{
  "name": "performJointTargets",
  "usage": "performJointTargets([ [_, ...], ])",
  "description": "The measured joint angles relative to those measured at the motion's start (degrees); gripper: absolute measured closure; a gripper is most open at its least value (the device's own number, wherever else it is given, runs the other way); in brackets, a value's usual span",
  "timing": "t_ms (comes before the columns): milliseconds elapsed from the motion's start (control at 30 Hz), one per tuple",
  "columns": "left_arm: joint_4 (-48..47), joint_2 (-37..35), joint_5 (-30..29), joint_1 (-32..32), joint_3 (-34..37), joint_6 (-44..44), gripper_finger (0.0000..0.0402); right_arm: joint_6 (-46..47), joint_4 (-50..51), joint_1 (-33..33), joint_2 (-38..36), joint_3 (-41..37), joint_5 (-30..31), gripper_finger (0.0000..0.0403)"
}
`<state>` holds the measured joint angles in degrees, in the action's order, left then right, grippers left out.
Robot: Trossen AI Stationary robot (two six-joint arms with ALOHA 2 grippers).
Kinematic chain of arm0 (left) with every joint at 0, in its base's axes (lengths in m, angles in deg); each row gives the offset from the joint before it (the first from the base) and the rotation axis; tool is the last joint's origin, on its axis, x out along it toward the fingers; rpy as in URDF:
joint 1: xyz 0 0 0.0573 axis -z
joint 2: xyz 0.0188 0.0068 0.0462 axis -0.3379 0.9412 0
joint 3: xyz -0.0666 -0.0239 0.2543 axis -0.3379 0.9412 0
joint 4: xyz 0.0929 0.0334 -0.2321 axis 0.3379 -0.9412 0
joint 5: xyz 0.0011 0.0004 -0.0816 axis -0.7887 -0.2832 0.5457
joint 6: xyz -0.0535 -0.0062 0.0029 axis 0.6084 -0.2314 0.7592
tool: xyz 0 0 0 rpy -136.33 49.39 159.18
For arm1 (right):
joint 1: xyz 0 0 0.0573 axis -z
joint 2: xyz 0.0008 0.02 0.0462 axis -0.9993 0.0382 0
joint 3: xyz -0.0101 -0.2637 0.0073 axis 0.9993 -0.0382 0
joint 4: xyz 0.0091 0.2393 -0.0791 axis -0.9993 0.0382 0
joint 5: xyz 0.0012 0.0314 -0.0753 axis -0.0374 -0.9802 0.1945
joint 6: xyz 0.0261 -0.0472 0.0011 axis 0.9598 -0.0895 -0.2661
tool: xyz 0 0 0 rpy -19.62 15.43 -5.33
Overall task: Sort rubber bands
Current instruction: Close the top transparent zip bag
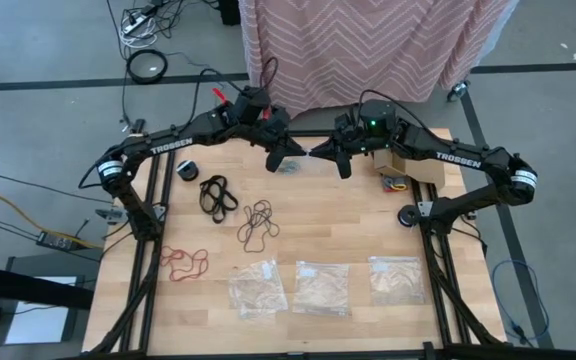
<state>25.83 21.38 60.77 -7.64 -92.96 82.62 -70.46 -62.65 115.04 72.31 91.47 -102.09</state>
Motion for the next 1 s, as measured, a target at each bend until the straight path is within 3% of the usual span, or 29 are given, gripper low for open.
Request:
performJointTargets([
  [300,-1.4,-0.3,1.9,-1.3,-1.3,-1.2,0.0401,-1.0,2.3,0.0,0.1,-0.1,0.2,0.0399],
  [633,-1.3,-0.2,1.6,-1.5,-1.3,-1.0,0.0401,-2.0,-1.8,0.6,-0.3,-0.2,0.4,0.0397],
  [767,-1.1,-0.2,2.0,-1.5,-1.3,-0.8,0.0401,-6.1,-5.4,0.2,-0.7,-0.2,-0.4,0.0366],
  [1000,1.8,-0.2,4.0,-1.5,-1.3,2.0,0.0401,-11.6,-4.8,-1.6,-0.7,-0.2,5.6,0.0284],
])
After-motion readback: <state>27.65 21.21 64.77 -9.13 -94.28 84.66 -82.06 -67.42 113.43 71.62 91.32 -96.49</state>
